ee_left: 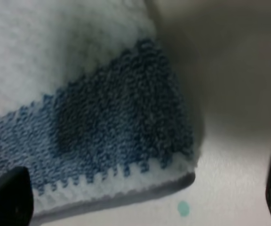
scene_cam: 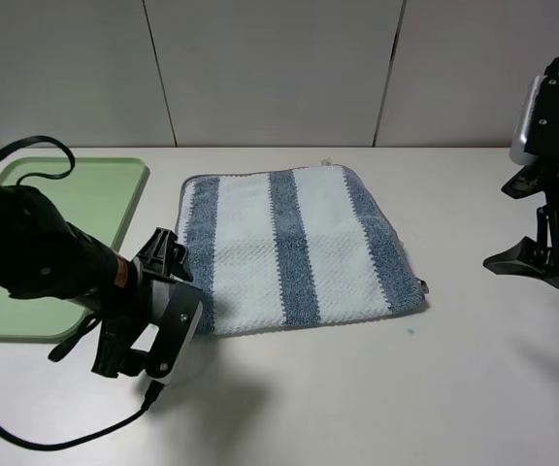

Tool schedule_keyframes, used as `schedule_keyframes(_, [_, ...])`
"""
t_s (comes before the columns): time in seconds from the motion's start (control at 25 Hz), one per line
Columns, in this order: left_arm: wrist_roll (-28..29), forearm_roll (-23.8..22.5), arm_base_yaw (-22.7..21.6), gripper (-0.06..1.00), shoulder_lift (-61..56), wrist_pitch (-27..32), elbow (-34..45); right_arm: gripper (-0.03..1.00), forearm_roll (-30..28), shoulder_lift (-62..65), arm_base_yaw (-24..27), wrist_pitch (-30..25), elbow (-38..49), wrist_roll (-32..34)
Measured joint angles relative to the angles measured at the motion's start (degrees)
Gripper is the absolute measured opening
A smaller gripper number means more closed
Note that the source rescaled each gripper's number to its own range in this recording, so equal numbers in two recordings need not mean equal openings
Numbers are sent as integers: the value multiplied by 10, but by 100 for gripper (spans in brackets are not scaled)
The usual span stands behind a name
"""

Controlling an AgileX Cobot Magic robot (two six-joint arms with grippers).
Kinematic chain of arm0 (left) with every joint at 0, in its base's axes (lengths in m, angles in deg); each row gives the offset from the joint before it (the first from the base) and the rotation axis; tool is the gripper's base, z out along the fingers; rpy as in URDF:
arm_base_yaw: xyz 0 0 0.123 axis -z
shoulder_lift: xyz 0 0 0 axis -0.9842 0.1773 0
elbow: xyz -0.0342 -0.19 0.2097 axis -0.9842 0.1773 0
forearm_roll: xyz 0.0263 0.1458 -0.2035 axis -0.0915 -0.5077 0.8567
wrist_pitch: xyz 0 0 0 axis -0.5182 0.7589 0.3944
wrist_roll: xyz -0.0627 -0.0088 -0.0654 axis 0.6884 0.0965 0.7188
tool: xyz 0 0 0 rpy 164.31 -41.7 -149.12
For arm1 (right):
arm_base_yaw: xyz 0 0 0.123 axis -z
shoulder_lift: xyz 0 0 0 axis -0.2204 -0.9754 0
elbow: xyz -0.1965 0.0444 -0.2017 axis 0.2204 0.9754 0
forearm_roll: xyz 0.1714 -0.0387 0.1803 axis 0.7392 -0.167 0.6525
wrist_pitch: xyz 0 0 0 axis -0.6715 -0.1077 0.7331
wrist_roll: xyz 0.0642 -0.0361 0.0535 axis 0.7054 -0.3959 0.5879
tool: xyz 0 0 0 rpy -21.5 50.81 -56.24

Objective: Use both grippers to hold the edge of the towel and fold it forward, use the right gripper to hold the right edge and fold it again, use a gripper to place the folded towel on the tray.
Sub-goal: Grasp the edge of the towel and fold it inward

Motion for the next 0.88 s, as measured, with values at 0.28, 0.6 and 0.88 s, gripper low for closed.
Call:
schedule_keyframes(0.28, [-3,-1,0,97,18,-36,-8,100,-1,-10,0,5,0,0])
schedule_keyframes(0.6, [-26,-1,0,95,38,-69,-13,100,-1,-15,0,9,0,0])
schedule_keyframes(0.88, [-26,-1,0,92,42,-85,-13,100,-1,-16,0,13,0,0])
